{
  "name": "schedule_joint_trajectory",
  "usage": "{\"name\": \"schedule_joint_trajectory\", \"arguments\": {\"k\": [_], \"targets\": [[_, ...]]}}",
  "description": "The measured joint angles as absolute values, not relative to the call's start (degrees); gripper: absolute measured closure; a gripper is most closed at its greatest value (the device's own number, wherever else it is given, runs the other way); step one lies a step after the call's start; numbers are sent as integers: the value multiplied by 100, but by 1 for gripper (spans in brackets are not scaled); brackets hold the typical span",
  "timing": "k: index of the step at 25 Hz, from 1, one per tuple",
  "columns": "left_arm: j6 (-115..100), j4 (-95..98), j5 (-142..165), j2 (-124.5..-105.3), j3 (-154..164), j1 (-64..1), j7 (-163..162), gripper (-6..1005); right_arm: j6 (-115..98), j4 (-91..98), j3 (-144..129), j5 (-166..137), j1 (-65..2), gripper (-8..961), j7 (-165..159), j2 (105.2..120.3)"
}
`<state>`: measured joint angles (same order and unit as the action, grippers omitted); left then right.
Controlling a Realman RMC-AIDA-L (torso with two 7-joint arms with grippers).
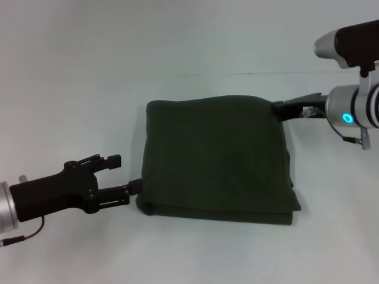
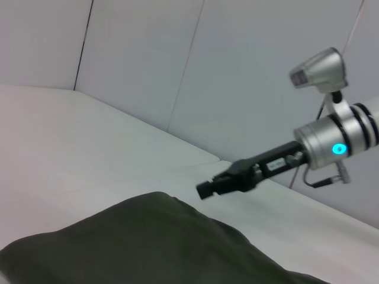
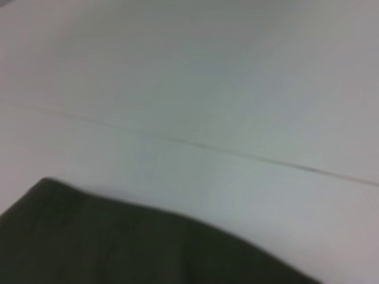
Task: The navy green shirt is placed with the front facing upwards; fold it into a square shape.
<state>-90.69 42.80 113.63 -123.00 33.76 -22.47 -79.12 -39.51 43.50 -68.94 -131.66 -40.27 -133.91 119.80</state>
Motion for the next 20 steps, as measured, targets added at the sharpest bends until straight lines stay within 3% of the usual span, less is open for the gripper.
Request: {"name": "schedule_joint_trajectory", "arguments": {"k": [20], "targets": [[-9053, 4280, 11353, -12314, 3314, -2259, -7876, 122, -5687, 4308, -7023, -12659, -3886, 927, -12704, 11932]]}}
